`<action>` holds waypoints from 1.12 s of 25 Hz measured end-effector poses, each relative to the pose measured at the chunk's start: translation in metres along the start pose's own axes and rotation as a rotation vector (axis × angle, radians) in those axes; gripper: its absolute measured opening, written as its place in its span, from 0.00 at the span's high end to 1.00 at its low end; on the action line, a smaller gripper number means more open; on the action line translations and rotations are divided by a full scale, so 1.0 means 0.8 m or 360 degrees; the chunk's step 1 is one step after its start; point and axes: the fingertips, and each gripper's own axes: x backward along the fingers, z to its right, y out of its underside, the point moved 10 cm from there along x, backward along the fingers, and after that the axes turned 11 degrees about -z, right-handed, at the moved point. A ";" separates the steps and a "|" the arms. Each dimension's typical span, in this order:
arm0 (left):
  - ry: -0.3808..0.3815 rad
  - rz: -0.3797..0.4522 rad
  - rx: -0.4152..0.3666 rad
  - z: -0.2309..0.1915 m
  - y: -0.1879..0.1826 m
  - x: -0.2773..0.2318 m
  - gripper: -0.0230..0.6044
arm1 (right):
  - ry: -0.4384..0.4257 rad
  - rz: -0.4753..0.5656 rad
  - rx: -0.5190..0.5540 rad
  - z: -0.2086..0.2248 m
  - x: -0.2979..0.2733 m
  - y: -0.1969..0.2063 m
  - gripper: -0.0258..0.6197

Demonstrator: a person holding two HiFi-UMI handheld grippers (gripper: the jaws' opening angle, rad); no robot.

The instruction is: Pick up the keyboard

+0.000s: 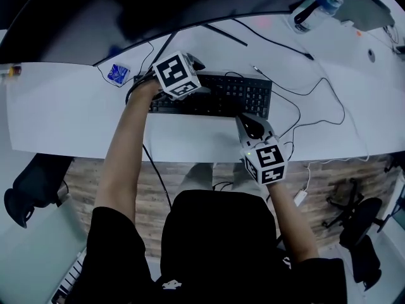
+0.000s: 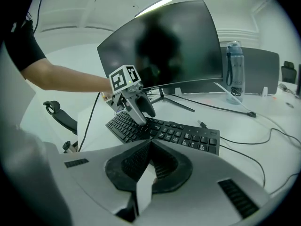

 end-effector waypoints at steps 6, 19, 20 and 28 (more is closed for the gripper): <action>0.0231 -0.0129 0.0017 -0.006 -0.007 -0.022 0.48 | 0.0000 -0.0024 -0.0048 0.007 -0.003 0.013 0.95; 0.0229 -0.0300 -0.0168 -0.007 -0.014 -0.024 0.48 | 0.0016 -0.0031 -0.0068 0.016 -0.006 0.017 0.95; 0.0262 -0.0323 -0.0170 -0.008 -0.016 -0.024 0.48 | 0.0018 -0.0035 -0.0073 0.016 -0.005 0.019 0.95; 0.0316 -0.0481 -0.0213 -0.018 -0.030 -0.025 0.54 | 0.0025 -0.0051 -0.0099 0.013 -0.005 0.029 0.95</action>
